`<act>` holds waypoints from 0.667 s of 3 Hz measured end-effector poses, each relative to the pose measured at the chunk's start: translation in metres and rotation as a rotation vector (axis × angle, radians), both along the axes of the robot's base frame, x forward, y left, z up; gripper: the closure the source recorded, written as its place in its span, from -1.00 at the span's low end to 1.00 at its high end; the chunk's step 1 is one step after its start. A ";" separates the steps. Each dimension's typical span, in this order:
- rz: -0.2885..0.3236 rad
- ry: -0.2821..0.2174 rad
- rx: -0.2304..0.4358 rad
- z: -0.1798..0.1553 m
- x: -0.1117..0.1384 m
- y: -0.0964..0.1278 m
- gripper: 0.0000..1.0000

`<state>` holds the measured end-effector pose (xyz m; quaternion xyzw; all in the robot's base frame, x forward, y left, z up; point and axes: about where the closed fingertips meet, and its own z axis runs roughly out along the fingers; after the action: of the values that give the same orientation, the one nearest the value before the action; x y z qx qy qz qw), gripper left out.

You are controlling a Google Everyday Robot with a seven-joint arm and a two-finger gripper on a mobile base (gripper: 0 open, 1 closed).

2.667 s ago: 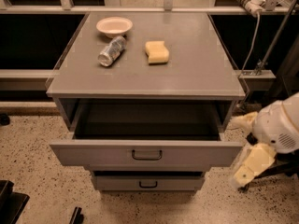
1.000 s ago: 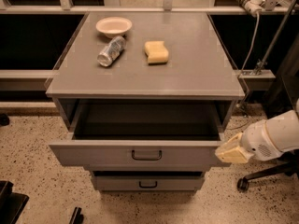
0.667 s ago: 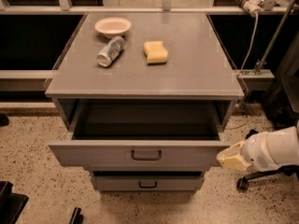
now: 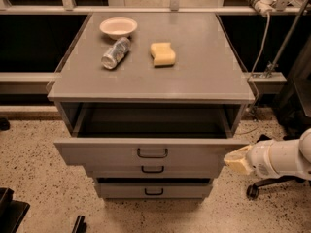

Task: Close top drawer

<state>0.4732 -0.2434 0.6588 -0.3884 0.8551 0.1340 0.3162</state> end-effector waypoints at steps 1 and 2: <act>-0.032 -0.073 -0.026 0.004 0.025 -0.001 1.00; -0.047 -0.147 -0.067 0.012 0.049 0.002 1.00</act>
Offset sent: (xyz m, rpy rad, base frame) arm 0.1474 0.0070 0.0556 -0.2333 -0.4485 -0.1157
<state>0.5217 -0.2416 0.6713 -0.3874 0.8425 0.0689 0.3678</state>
